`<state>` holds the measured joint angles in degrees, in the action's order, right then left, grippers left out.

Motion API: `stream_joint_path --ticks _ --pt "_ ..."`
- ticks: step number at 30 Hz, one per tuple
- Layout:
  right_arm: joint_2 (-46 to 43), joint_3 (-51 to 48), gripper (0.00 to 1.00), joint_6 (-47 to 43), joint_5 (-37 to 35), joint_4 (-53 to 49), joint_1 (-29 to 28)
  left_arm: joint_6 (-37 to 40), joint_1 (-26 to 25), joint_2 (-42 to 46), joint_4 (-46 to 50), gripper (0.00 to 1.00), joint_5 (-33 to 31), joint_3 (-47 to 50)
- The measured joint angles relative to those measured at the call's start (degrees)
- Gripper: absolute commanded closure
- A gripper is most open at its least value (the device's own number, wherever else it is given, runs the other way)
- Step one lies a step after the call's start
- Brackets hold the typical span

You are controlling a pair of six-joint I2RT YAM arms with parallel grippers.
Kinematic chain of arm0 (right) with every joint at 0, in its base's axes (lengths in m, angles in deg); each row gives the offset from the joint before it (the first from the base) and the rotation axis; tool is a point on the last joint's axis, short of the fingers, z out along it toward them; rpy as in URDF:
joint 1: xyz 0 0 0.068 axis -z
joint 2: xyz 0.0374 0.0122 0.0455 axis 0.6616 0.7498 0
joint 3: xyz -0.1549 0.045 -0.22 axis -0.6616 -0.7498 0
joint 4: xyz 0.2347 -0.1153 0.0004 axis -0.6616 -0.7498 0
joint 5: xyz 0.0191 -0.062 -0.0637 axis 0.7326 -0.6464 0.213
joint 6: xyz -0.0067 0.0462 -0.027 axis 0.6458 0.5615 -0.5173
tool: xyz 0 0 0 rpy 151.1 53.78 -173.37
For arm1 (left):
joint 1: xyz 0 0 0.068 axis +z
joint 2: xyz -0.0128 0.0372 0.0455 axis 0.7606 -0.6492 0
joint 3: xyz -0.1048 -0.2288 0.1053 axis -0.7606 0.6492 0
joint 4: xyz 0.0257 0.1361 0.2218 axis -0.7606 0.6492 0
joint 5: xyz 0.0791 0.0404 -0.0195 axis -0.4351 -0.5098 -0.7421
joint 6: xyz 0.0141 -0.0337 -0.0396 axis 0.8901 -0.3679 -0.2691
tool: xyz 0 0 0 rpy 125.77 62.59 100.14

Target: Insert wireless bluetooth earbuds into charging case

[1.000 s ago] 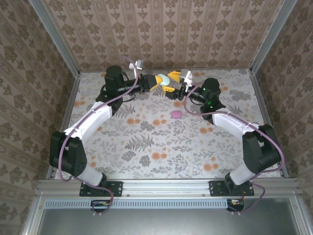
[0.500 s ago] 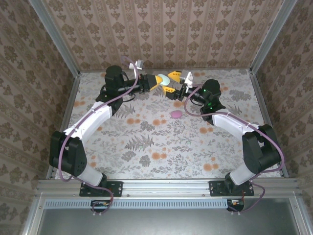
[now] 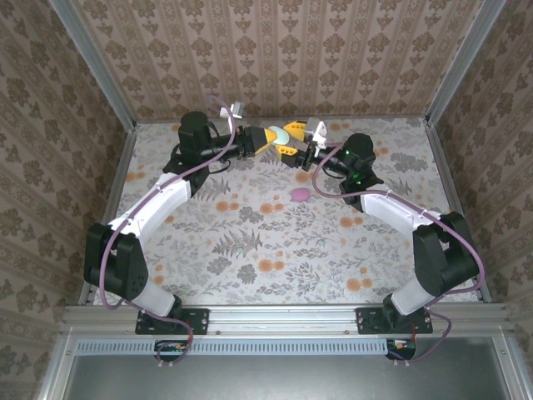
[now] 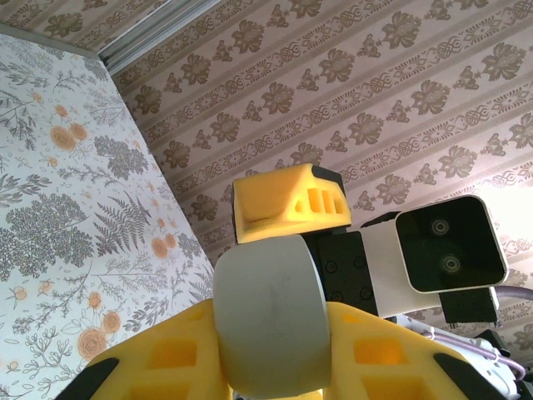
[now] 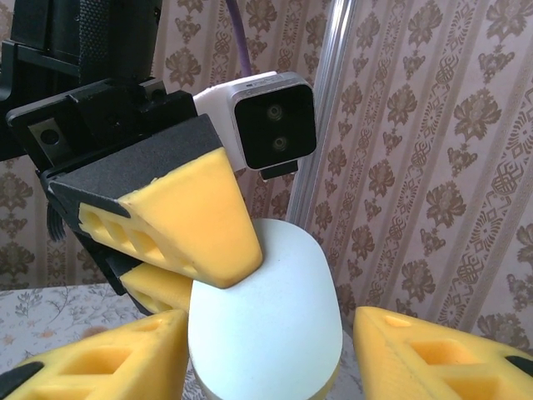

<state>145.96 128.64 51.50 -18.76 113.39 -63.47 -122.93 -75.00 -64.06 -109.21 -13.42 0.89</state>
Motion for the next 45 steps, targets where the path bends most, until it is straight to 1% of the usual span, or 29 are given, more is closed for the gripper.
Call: stream_joint_path --ticks 6,10,14,16,18,19,20,21,22,24,26,29,31,35,37,40,45 --pt "0.02 0.7 0.51 -0.11 0.15 -1.6 -0.26 0.0 0.02 0.0 0.02 0.84 -0.02 0.0" --pt "0.02 1.03 0.47 -0.11 0.15 -2.45 -0.26 0.0 0.02 0.0 0.07 0.84 -0.11 0.0" --pt "0.02 1.14 0.51 -0.11 0.15 -3.37 -0.37 0.0 0.0 0.0 0.04 0.84 -0.02 0.0" --pt "0.02 1.16 0.57 -0.15 0.13 -3.56 -0.37 0.02 0.0 0.0 0.07 0.83 0.04 0.0" --pt "0.02 1.22 0.57 -0.28 0.15 -3.8 -0.37 0.02 0.02 0.0 0.07 0.82 0.0 0.0" --pt "0.02 1.25 0.58 -0.33 0.15 -3.89 -0.37 0.02 0.02 0.0 0.13 0.78 -0.02 0.0" --pt "0.02 1.27 0.59 -0.33 0.15 -4.0 -0.37 0.04 0.04 0.0 0.22 0.7 -0.02 0.0" --pt "0.02 1.31 0.6 -0.31 0.15 -4.2 -0.37 0.11 0.07 0.0 0.28 0.58 -0.13 0.0" --pt "0.02 1.36 0.6 -0.13 0.17 -4.39 -0.37 0.33 0.07 0.0 0.63 0.49 -0.26 0.0" --pt "0.02 1.55 0.62 0.31 0.15 -5.27 -0.37 1.75 0.07 0.09 1.36 0.39 -0.57 0.0" --pt "0.0 1.92 0.63 1.36 0.42 -6.99 -0.22 4.98 0.17 0.85 3.41 0.37 -1.4 0.07" --pt "-0.33 3.17 0.63 4.48 2.73 -11.63 0.96 13.42 0.7 4.92 4.96 0.37 -4.37 2.43" --pt "-0.83 4.79 0.63 6.78 5.86 -16.02 2.23 21.11 0.94 9.57 4.46 0.38 -6.64 6.03" --pt "-1.97 8.0 0.64 10.43 12.39 -22.84 3.65 36.89 0.76 16.96 0.66 0.42 -7.98 13.55" --pt "-2.89 8.63 0.64 11.74 15.67 -24.85 3.78 43.56 0.83 17.59 -0.26 0.42 -6.95 15.3" --pt "-3.82 9.42 0.64 12.39 19.74 -27.82 3.78 49.48 0.81 15.87 -0.31 0.42 -4.07 15.3" --pt "-3.93 10.88 0.64 12.31 23.8 -31.04 3.78 53.9 0.24 13.88 -0.52 0.4 0.76 15.26"
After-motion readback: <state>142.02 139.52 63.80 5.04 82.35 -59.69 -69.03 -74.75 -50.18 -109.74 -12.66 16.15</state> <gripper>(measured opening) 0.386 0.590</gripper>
